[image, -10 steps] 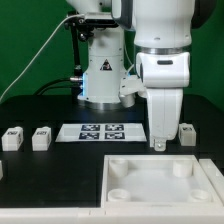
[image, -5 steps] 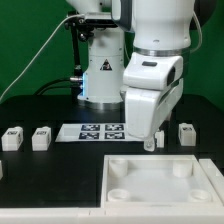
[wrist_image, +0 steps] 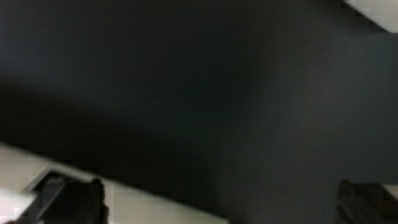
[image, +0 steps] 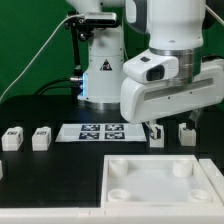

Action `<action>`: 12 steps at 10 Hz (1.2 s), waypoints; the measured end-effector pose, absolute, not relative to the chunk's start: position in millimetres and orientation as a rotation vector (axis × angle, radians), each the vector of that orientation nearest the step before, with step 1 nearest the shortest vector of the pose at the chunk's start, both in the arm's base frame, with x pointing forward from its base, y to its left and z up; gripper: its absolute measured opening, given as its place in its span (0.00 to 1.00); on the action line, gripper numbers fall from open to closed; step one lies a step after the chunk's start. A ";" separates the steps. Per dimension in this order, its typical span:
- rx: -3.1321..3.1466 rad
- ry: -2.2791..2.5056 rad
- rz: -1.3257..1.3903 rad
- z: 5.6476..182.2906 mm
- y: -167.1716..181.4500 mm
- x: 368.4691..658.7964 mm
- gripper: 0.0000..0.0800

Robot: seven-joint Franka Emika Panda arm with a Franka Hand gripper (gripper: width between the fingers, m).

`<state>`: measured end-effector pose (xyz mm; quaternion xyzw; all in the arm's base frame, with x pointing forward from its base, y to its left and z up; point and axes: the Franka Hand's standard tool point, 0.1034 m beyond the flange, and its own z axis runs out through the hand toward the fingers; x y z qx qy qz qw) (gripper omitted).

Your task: Assemble one leg

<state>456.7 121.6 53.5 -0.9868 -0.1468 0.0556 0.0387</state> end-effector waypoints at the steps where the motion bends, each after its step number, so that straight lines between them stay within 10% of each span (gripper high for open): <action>1: -3.049 -0.222 0.184 51.8 132.9 451.8 0.81; 12: -3.044 0.005 0.251 31.1 173.0 413.5 0.81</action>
Offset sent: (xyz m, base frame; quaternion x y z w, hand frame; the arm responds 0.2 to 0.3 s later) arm 0.0000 0.0000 0.0000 0.0000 0.0000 0.0000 1.0000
